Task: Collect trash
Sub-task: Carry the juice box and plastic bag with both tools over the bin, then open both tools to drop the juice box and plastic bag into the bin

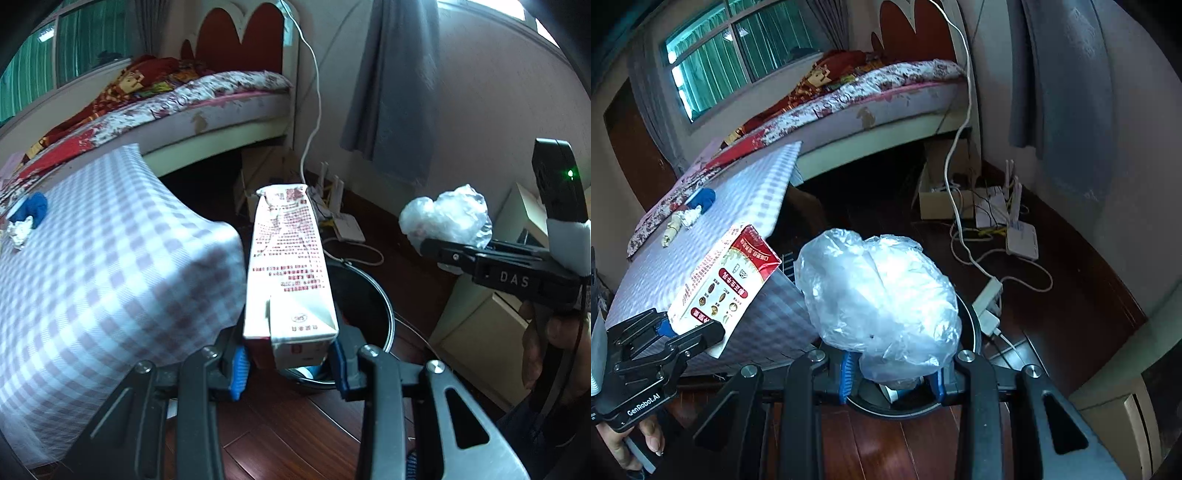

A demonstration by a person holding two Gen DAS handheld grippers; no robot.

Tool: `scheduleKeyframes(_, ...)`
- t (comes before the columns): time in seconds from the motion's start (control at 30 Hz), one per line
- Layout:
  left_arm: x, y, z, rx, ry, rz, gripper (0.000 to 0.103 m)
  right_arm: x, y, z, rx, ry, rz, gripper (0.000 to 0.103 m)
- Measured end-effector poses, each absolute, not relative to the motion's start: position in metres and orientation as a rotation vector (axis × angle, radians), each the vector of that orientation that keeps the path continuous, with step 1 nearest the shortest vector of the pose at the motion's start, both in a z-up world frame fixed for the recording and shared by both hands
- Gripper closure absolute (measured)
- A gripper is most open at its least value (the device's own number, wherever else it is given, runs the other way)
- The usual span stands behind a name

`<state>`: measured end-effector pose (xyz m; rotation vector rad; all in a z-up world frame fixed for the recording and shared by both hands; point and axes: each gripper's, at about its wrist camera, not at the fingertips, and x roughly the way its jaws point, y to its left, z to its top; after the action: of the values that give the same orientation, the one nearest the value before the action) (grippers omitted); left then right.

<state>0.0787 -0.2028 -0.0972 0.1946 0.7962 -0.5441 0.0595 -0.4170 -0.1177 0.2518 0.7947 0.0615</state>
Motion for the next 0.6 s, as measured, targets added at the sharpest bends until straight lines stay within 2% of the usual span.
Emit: scheduleKeyframes(0.6,0.094,-0.226,-0.149,0.199,0.926,-0.603,0.065,0.061,-0.423,-0.169,0.213,0.927,0.056,0.069)
